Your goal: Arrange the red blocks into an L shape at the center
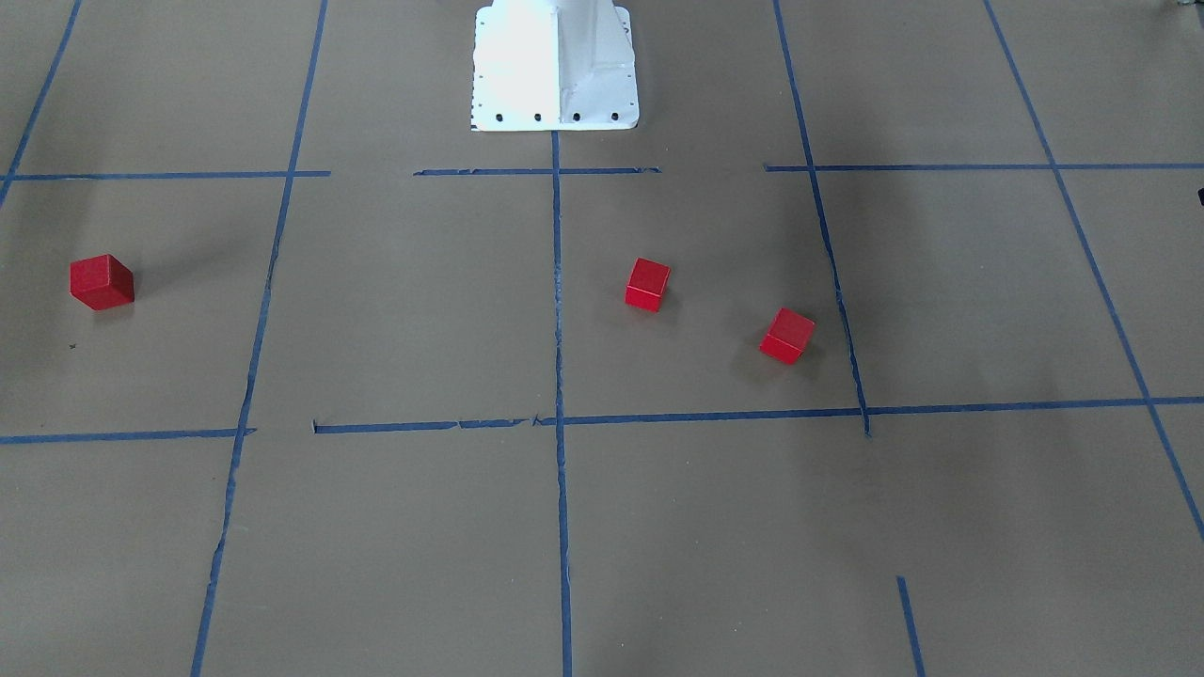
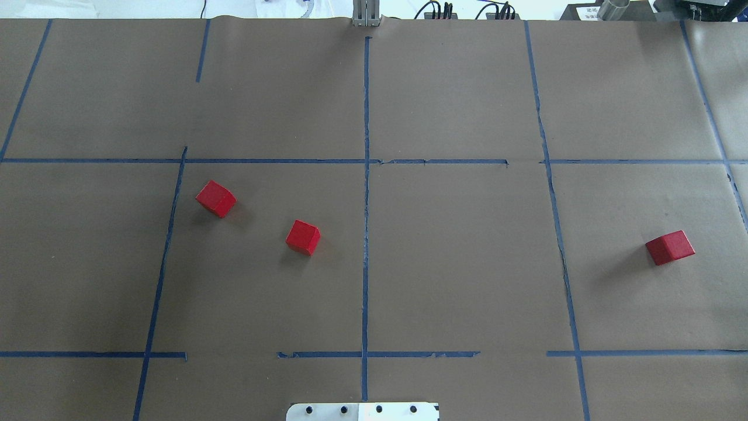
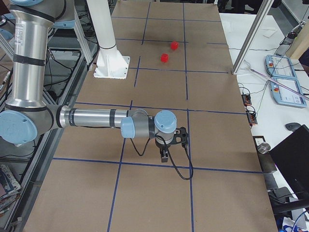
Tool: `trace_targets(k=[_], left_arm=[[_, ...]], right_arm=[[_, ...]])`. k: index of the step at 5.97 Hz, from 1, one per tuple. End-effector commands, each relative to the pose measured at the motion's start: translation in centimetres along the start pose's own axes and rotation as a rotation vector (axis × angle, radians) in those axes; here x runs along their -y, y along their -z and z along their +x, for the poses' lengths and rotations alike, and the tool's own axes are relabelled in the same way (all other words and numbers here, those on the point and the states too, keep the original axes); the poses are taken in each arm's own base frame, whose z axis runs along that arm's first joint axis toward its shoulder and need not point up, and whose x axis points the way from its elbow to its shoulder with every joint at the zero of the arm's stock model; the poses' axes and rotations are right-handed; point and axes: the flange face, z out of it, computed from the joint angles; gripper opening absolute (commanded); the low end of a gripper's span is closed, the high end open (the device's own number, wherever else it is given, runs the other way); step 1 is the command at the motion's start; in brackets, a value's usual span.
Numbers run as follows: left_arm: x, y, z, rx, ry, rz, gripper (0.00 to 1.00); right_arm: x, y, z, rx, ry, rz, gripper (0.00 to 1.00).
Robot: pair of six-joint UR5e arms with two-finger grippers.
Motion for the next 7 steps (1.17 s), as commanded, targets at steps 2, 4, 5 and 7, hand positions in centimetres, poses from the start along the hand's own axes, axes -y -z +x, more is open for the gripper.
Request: trace_targets(k=[2, 4, 5, 7], left_arm=[[-0.1, -0.1, -0.1, -0.001, 0.002, -0.002, 1.0], [-0.1, -0.1, -0.1, -0.001, 0.001, -0.001, 1.0], [-0.1, -0.1, 0.0, 0.0, -0.001, -0.001, 1.0], [-0.1, -0.1, -0.1, 0.001, 0.002, -0.002, 1.0]], right_arm=[[0.1, 0.0, -0.1, 0.006, 0.048, 0.04, 1.0], [0.3, 0.0, -0.8, 0.009, 0.069, 0.039, 1.0], [0.3, -0.8, -1.8, 0.013, 0.119, 0.048, 1.0], [-1.1, -3.4, -3.3, 0.031, 0.246, 0.07, 1.0]])
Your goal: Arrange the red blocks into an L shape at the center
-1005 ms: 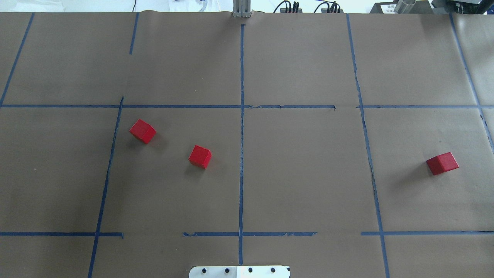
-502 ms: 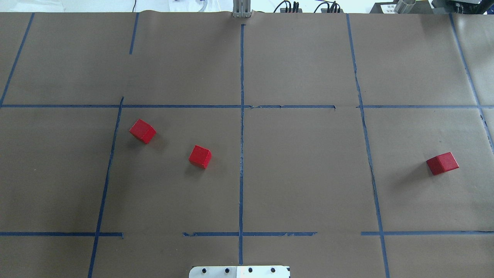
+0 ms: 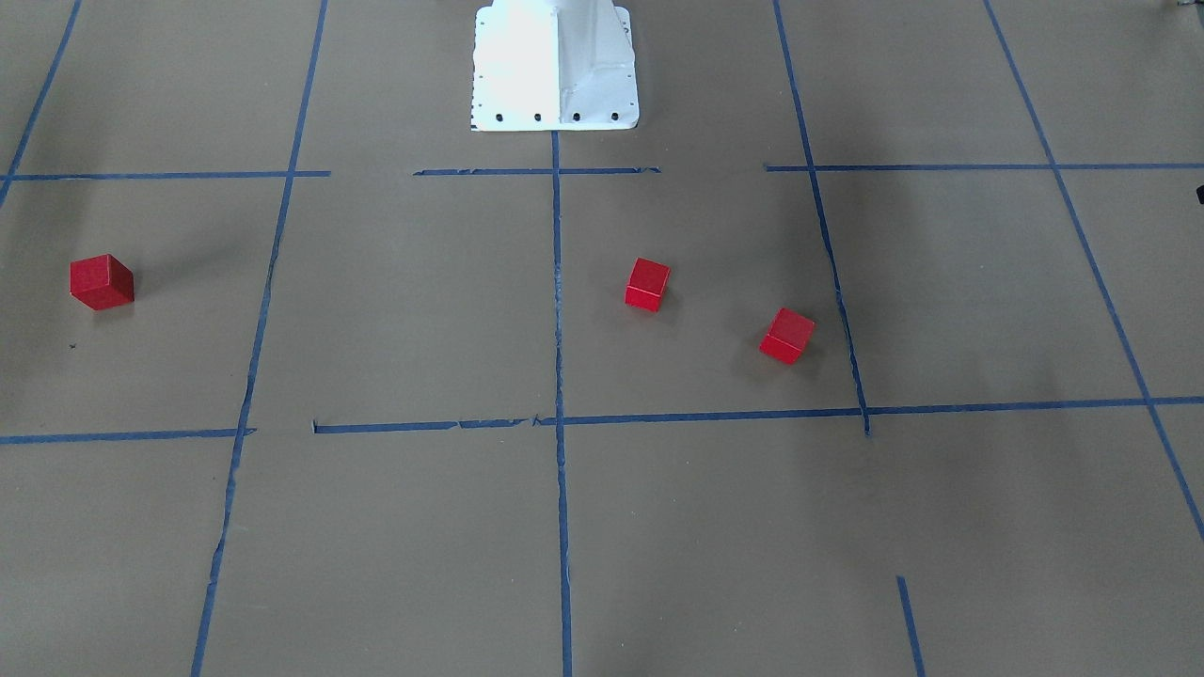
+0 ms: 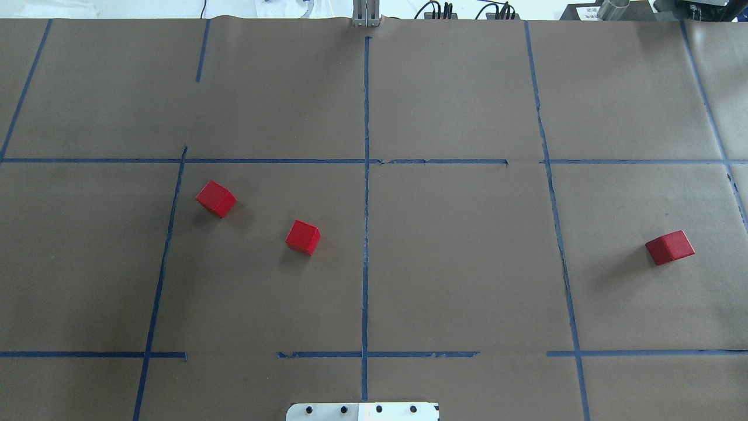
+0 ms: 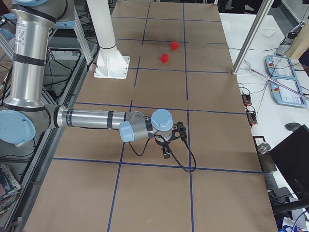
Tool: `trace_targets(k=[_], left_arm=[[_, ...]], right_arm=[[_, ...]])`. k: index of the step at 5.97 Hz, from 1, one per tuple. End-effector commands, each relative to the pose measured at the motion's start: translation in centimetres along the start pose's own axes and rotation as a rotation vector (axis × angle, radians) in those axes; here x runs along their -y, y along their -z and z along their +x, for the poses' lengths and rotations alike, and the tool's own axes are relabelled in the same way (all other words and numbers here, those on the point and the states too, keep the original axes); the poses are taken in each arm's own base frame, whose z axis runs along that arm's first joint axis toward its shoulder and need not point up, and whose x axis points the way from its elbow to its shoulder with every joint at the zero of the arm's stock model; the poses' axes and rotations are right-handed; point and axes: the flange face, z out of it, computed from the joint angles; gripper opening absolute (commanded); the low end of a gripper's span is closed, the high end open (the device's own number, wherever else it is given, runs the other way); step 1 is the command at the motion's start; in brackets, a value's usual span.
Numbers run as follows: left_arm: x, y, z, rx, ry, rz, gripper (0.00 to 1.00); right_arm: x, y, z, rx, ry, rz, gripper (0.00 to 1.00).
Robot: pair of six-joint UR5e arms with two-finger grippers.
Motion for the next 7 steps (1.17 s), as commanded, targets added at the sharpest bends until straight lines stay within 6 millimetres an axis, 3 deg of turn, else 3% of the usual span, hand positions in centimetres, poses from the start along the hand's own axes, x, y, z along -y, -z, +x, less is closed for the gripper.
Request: trace_targets(k=[1, 4, 6, 7], left_arm=[[0.0, 0.0, 0.0, 0.001, 0.0, -0.001, 1.0], [0.0, 0.0, 0.1, 0.0, -0.001, 0.0, 1.0], [0.0, 0.1, 0.0, 0.0, 0.0, 0.001, 1.0], [0.0, 0.1, 0.0, 0.0, 0.0, 0.001, 1.0]], right_arm=[[0.0, -2.8, -2.6, 0.029, 0.107, -0.015, 1.0], [0.4, -4.7, -5.7, 0.097, 0.135, -0.027, 1.0], [2.1, -8.1, -11.5, 0.126, 0.092, -0.05, 0.98], [3.1, -8.7, -12.7, 0.09, 0.06, -0.04, 0.99]])
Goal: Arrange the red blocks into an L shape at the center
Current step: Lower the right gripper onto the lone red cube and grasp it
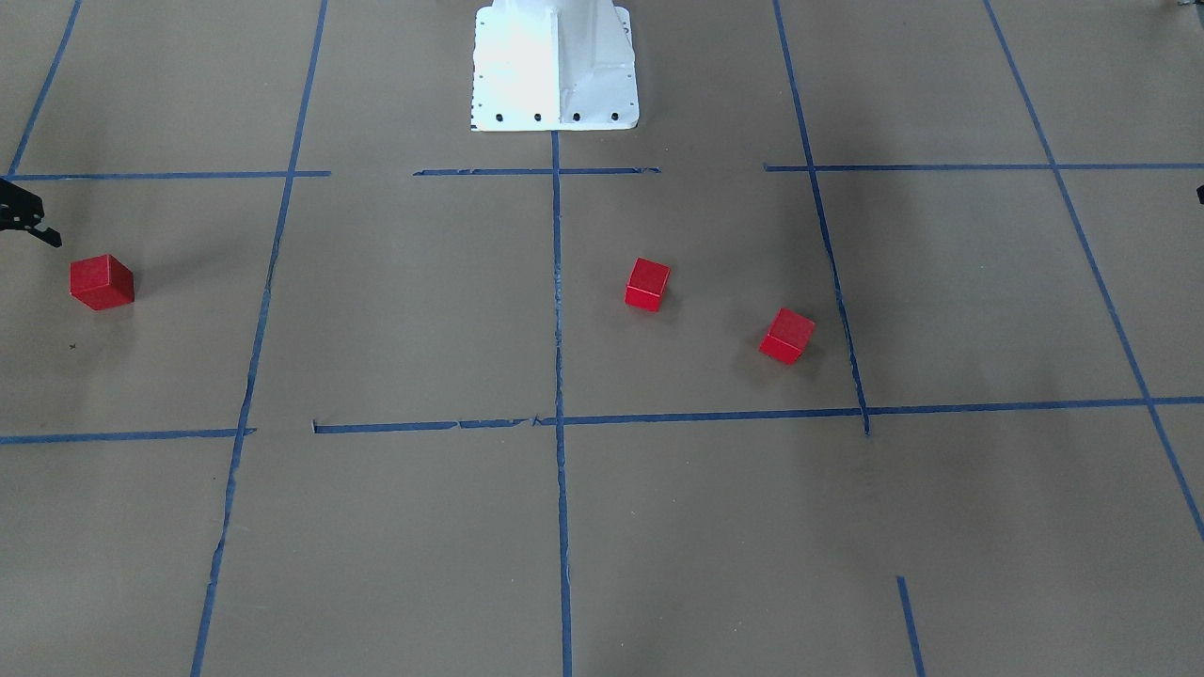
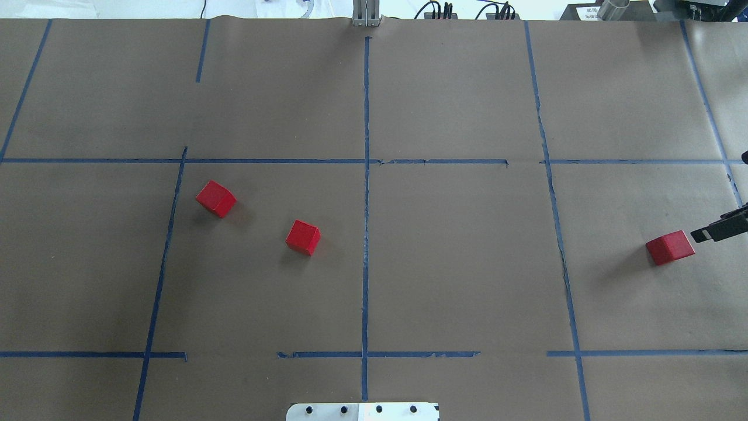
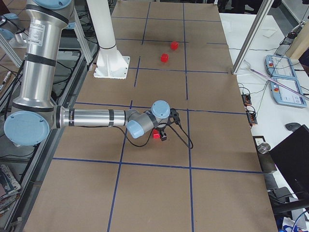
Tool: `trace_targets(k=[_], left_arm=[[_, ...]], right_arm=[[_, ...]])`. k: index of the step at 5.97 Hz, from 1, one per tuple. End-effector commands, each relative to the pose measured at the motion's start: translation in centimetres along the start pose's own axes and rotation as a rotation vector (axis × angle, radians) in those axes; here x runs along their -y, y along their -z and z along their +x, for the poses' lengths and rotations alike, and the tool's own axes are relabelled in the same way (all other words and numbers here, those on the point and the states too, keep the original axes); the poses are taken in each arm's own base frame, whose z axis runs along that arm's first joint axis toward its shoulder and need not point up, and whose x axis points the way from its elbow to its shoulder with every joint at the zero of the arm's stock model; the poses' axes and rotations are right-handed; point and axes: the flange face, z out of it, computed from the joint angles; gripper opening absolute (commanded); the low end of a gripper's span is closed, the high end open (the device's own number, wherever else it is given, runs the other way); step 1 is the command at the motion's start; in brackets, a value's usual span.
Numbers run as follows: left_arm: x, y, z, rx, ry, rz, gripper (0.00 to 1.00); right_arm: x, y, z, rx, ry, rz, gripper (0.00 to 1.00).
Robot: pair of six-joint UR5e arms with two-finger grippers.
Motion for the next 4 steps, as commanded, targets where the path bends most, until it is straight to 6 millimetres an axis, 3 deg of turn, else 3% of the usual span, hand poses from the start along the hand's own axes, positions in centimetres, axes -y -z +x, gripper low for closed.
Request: trace_targets(k=[1, 2, 4], left_arm=[[0.0, 0.1, 0.0, 0.002, -0.003, 0.001, 1.0], [0.0, 0.1, 0.1, 0.002, -0.004, 0.002, 1.0], [-0.1, 0.1, 0.0, 0.002, -0.002, 0.002, 1.0]], right_arm=[[1.8, -3.0, -2.9, -0.078, -0.103, 0.001, 1.0], [2.3, -4.4, -4.1, -0.125, -0.069, 0.006, 1.0], [1.6, -4.8, -3.5, -0.166, -0.072, 0.007, 1.0]])
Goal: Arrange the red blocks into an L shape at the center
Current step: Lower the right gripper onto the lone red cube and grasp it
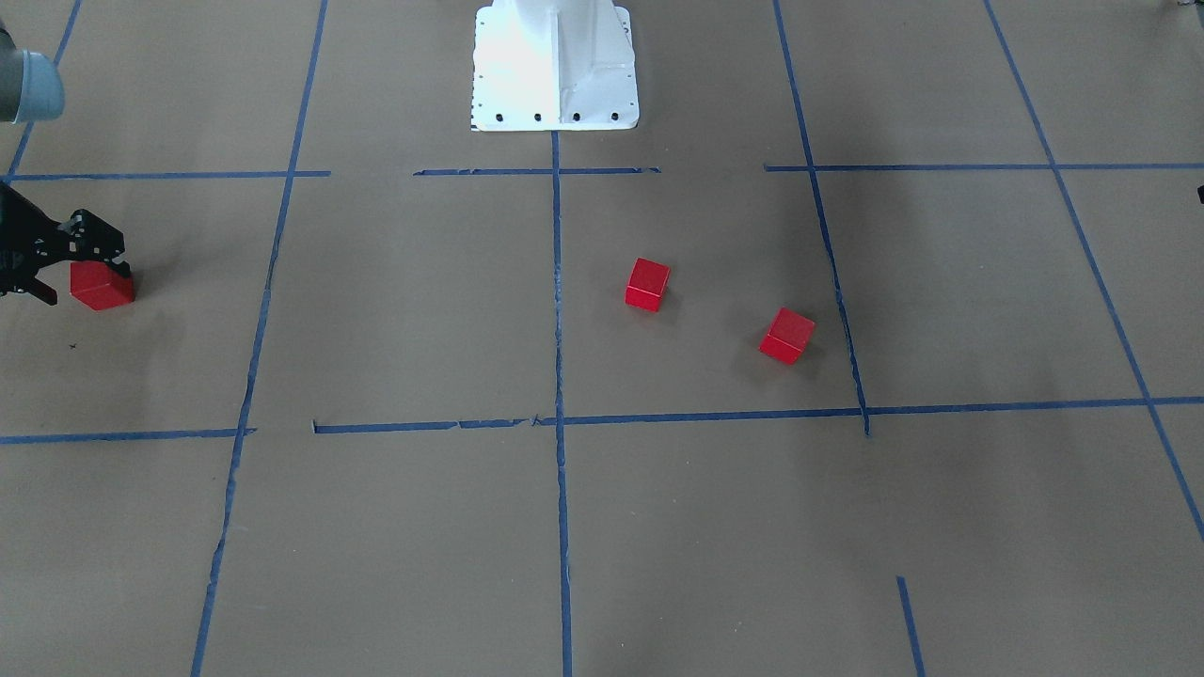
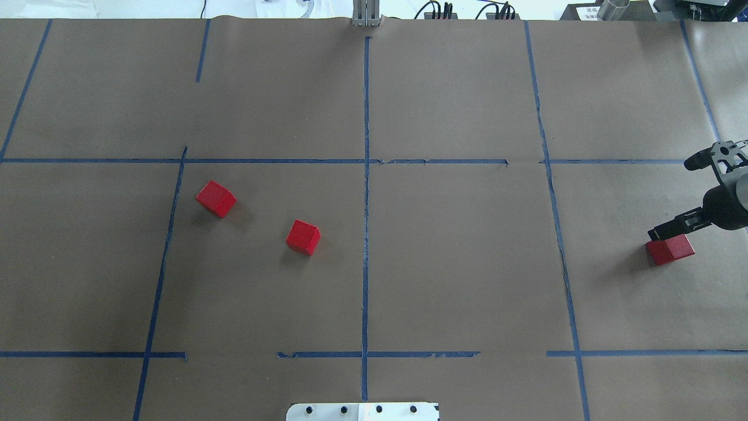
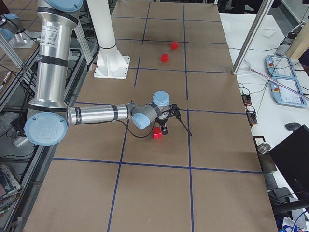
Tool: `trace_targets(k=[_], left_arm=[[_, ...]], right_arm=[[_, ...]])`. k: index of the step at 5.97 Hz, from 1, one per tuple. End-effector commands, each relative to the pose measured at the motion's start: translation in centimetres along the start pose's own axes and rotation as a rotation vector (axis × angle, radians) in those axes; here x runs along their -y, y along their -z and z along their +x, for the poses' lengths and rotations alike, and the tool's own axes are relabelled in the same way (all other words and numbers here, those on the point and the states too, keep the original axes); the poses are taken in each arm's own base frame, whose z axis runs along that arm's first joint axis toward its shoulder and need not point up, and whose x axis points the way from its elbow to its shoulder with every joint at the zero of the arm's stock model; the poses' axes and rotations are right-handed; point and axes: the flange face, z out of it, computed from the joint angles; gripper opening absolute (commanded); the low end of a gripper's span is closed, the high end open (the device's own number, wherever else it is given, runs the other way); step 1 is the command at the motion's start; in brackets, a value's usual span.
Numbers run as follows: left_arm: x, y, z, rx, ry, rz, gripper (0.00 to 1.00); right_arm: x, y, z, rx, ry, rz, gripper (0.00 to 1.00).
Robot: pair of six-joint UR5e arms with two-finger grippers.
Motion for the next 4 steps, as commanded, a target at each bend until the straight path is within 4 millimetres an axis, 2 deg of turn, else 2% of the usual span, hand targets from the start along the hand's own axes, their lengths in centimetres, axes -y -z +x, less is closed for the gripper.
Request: trace_targets(k=[1, 3, 4], left_arm=[[-0.1, 0.0, 0.0, -0.002, 0.001, 0.0, 1.0], [-0.8, 0.0, 0.0, -0.002, 0.002, -0.001, 1.0], [-0.8, 0.0, 0.0, -0.002, 0.002, -0.001, 1.0]], right_arm=[[-1.1, -0.7, 0.9, -0.059, -0.007, -0.001, 1.0], [-1.5, -1.9, -0.2, -0.053, 0.018, -0.026, 0.98], [-1.7, -2.1, -0.3, -0.049, 0.021, -0.033, 0.94]])
